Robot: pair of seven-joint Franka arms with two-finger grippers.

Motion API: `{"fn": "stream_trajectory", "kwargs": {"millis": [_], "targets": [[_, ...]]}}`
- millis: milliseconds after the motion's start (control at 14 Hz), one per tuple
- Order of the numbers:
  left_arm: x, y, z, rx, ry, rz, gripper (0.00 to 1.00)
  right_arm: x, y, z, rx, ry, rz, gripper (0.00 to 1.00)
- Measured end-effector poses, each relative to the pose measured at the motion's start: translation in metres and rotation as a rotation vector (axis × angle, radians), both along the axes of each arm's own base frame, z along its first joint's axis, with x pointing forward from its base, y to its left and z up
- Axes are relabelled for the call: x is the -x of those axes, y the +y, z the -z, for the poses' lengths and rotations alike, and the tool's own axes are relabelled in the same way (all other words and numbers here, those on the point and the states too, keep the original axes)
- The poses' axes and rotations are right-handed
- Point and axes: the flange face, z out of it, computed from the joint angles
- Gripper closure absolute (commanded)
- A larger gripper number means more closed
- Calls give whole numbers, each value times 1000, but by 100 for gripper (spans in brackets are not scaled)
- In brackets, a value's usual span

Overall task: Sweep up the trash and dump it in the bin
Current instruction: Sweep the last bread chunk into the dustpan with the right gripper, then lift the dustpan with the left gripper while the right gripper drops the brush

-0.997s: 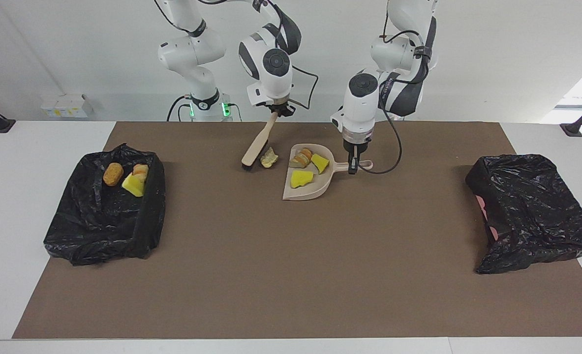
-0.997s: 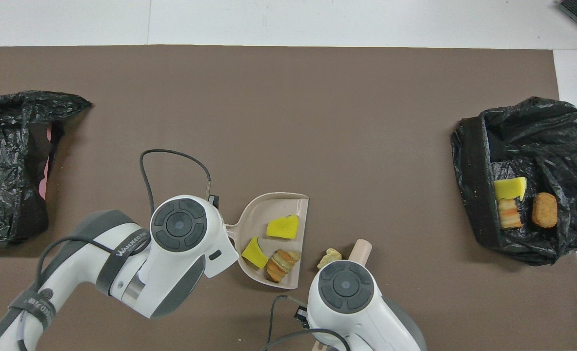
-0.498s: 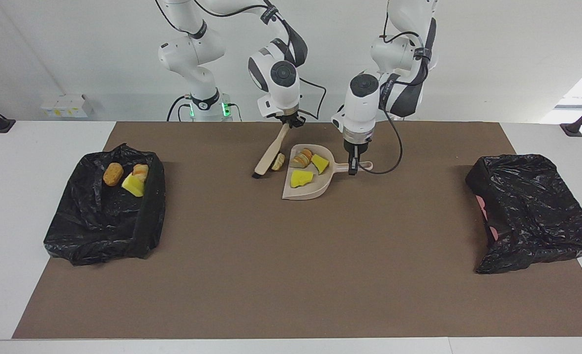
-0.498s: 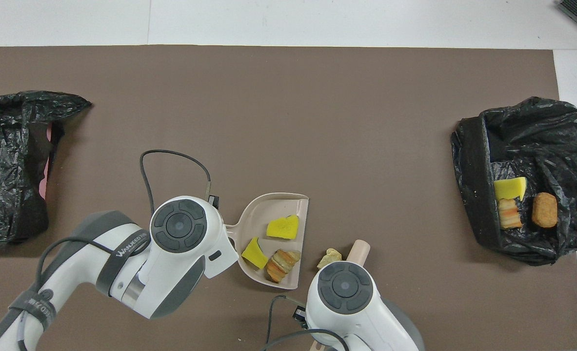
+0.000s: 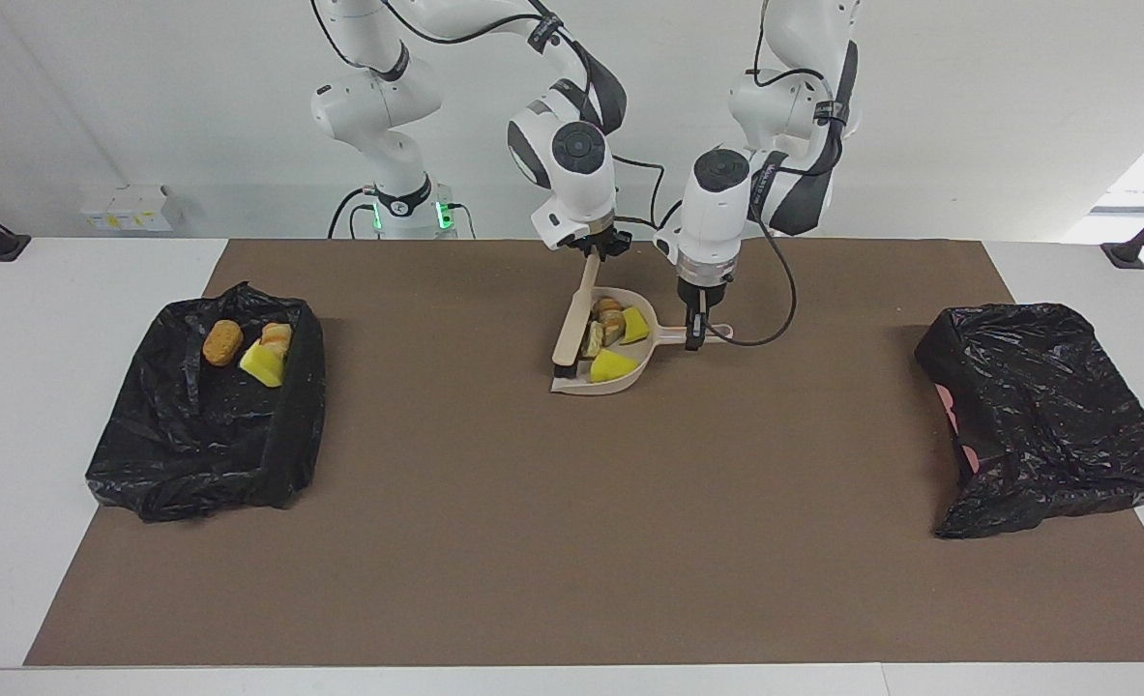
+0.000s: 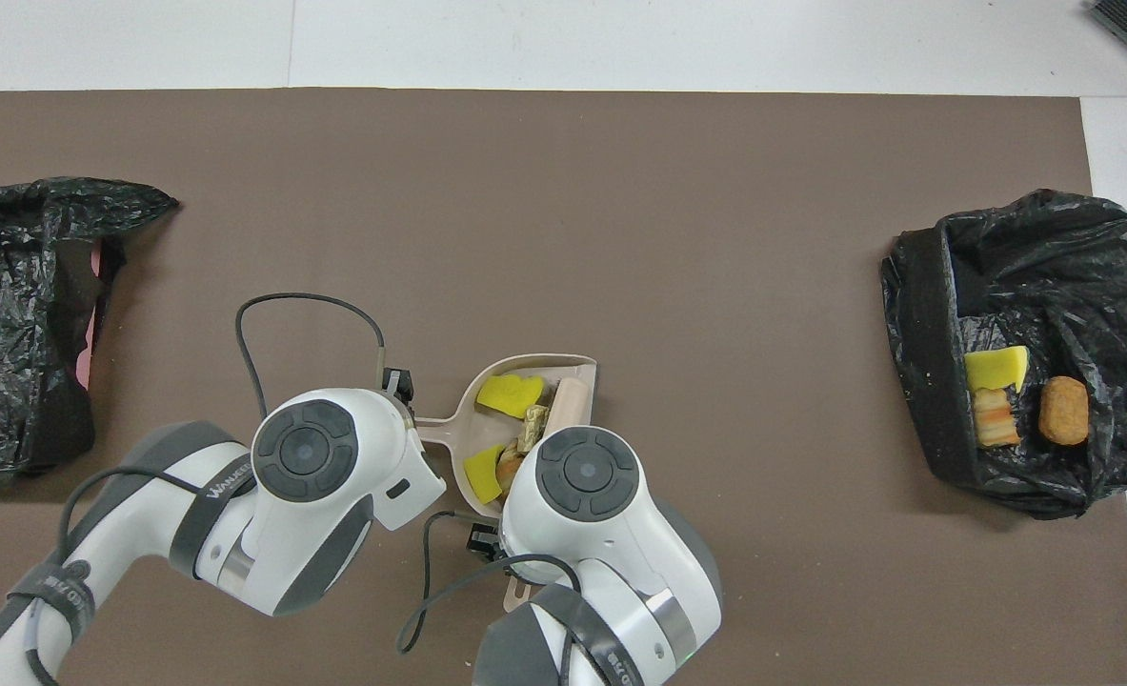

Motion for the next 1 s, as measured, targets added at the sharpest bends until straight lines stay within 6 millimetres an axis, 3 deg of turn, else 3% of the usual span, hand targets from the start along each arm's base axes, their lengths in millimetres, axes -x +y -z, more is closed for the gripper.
{"fn": "stream_trajectory", "kwargs": {"millis": [498, 712, 997], "targets": [[-56, 43, 0, 92, 10, -143, 100, -13, -11, -46, 4, 3, -32, 100], [-64, 52, 3, 132, 28, -167, 100, -16, -10, -54, 6, -33, -74, 100], [-72, 58, -1, 183, 27, -191, 100, -21, -10, -81, 25, -82, -125, 100]]}}
